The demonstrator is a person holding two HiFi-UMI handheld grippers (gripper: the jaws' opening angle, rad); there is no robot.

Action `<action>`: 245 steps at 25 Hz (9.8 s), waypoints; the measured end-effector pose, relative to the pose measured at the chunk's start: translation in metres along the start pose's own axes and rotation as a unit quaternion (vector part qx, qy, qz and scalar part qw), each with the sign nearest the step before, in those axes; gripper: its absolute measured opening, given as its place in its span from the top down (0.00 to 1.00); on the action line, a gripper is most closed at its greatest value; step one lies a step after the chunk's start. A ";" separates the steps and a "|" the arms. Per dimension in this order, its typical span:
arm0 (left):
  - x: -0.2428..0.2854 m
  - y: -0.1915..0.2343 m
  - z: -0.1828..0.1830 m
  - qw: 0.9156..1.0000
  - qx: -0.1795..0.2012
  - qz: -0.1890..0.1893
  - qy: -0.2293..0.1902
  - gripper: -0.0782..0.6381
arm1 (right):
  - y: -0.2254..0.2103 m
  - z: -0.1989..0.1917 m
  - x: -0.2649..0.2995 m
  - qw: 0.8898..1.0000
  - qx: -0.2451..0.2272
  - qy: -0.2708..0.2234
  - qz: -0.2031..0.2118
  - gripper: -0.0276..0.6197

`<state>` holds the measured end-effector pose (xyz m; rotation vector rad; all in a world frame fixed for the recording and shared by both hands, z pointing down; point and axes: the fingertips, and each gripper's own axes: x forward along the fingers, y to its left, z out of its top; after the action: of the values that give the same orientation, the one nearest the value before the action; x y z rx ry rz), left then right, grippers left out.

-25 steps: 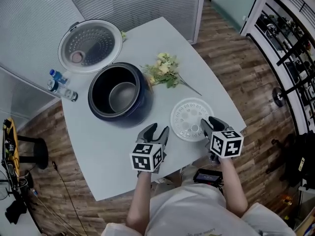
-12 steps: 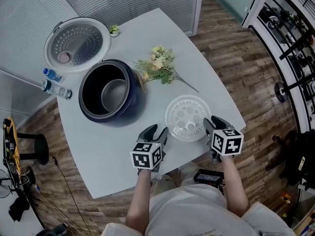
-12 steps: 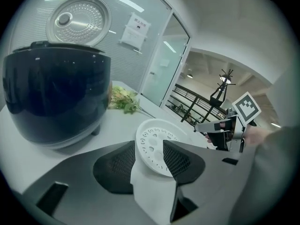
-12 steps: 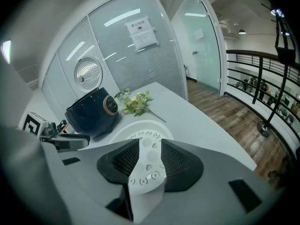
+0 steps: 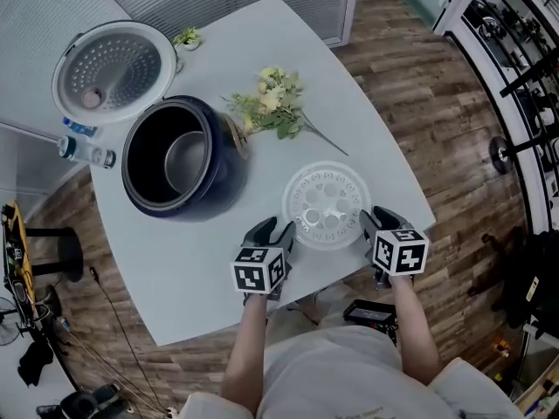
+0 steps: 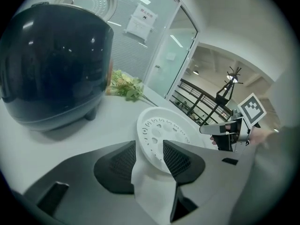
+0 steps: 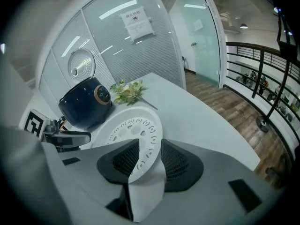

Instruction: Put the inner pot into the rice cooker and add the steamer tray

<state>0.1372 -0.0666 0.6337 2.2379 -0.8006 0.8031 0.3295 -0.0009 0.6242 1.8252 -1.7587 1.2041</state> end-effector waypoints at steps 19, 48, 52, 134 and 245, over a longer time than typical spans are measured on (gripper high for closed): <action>0.026 0.000 -0.016 0.998 -0.064 0.010 0.000 0.64 | -0.006 -0.014 0.022 0.999 0.022 0.026 0.036 0.73; -0.008 -0.009 0.029 0.997 -0.064 0.000 -0.042 0.73 | 0.015 0.031 -0.008 0.986 0.104 -0.046 0.118 0.84; -0.019 -0.012 0.040 0.997 -0.051 0.001 -0.055 0.74 | 0.020 0.040 -0.018 0.984 0.107 -0.066 0.122 0.84; -0.288 0.117 0.149 0.931 -0.097 0.172 -0.306 0.76 | 0.308 0.198 -0.057 0.922 -0.036 -0.149 0.357 0.86; -0.226 0.227 0.160 0.946 0.064 0.257 -0.189 0.64 | 0.320 0.212 0.036 0.940 -0.282 -0.151 0.121 0.75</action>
<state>-0.1131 -0.2486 0.4527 2.3614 -1.6047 0.6699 0.0969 -0.2385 0.4284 1.5275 -2.2523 0.4118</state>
